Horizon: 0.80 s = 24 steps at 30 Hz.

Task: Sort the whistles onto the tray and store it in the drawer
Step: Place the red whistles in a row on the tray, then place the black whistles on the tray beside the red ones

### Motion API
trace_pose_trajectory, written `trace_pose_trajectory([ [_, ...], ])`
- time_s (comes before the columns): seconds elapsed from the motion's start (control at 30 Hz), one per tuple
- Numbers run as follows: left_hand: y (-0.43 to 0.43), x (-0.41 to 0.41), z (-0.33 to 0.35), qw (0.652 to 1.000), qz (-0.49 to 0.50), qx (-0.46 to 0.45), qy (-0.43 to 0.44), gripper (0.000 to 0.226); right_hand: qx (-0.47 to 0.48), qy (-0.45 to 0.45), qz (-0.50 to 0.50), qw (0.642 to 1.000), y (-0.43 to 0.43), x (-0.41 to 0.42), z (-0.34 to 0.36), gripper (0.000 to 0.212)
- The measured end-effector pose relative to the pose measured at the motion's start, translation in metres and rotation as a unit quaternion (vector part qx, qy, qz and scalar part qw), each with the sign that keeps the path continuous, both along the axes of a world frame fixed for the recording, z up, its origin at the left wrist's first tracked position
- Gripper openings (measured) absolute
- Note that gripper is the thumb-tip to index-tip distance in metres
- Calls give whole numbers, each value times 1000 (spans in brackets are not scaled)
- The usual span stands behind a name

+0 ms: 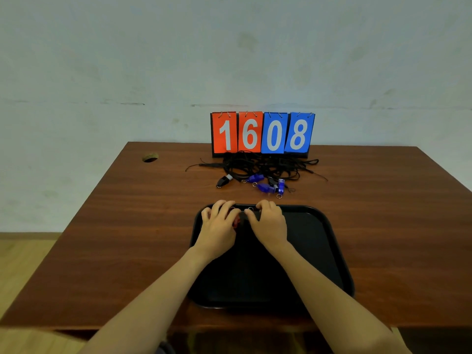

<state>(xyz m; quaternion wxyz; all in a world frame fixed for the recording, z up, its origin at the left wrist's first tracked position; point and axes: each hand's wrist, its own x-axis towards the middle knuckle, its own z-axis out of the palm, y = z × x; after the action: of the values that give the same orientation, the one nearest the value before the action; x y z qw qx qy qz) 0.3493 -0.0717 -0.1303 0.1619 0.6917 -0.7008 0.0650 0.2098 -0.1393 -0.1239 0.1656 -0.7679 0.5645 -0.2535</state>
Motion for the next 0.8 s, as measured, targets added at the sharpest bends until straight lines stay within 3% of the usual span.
trace_pose_trajectory([
  [0.13,-18,0,16,999,21,-5,37,36,-24,-9,3,1000,-29,-7,17,25],
  [0.43,-109,25,46,983,97,157,22,50,62,120,-2,991,-115,-6,35,37],
  [0.6,-126,35,29,980,103,156,61,42,78,178,5,981,-137,-1,18,39],
  [0.8,-135,37,21,977,122,155,79,25,62,174,2,983,-148,3,12,27],
])
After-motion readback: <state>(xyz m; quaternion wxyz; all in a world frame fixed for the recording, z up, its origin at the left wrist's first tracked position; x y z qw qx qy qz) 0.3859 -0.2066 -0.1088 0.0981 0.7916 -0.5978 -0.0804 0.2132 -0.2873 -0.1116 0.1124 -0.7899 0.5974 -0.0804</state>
